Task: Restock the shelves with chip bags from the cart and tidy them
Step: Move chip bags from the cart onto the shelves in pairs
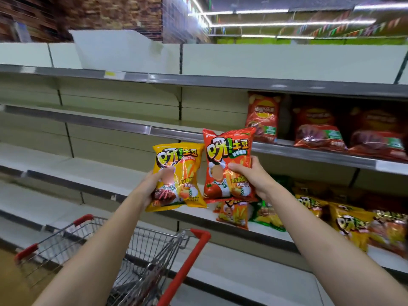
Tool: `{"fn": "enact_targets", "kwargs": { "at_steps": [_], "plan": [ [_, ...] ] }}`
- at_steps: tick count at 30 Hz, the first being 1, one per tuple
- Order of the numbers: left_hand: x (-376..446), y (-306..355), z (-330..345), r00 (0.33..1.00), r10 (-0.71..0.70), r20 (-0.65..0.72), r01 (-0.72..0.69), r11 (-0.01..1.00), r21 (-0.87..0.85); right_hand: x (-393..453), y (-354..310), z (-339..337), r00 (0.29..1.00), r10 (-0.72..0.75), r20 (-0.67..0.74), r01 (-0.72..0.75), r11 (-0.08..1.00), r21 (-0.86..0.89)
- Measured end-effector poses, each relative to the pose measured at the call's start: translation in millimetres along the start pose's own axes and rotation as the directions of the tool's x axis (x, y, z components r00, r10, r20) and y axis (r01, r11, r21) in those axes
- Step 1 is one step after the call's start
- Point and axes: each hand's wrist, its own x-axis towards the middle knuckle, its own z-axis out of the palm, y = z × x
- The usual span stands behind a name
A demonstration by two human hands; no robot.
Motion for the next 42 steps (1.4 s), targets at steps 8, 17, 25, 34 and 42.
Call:
{"fn": "enact_targets", "kwargs": {
  "at_steps": [8, 17, 25, 34, 42],
  "plan": [
    [-2, -7, 57, 1.000, 0.019, 0.015, -0.021, 0.994, 0.104, -31, 0, -70, 0.995, -0.011, -0.101, 0.008, 1.000, -0.021],
    [-20, -40, 138, 0.996, 0.008, 0.088, -0.022, 0.987, 0.160, -107, 7, -149, 0.976, 0.016, -0.216, -0.017, 1.000, -0.005],
    [-104, -53, 217, 0.989, 0.000, 0.151, -0.024, 0.986, 0.163, -179, 40, -203, 0.946, 0.090, -0.311, -0.085, 0.996, 0.027],
    [-101, -113, 236, 0.984, -0.103, 0.142, 0.071, 0.973, 0.219, -234, 78, -229, 0.946, 0.201, -0.254, -0.199, 0.979, 0.036],
    [-162, -117, 268, 0.983, -0.079, 0.166, 0.021, 0.946, 0.324, -266, 107, -246, 0.944, 0.245, -0.221, -0.241, 0.969, 0.049]
  ]
}}
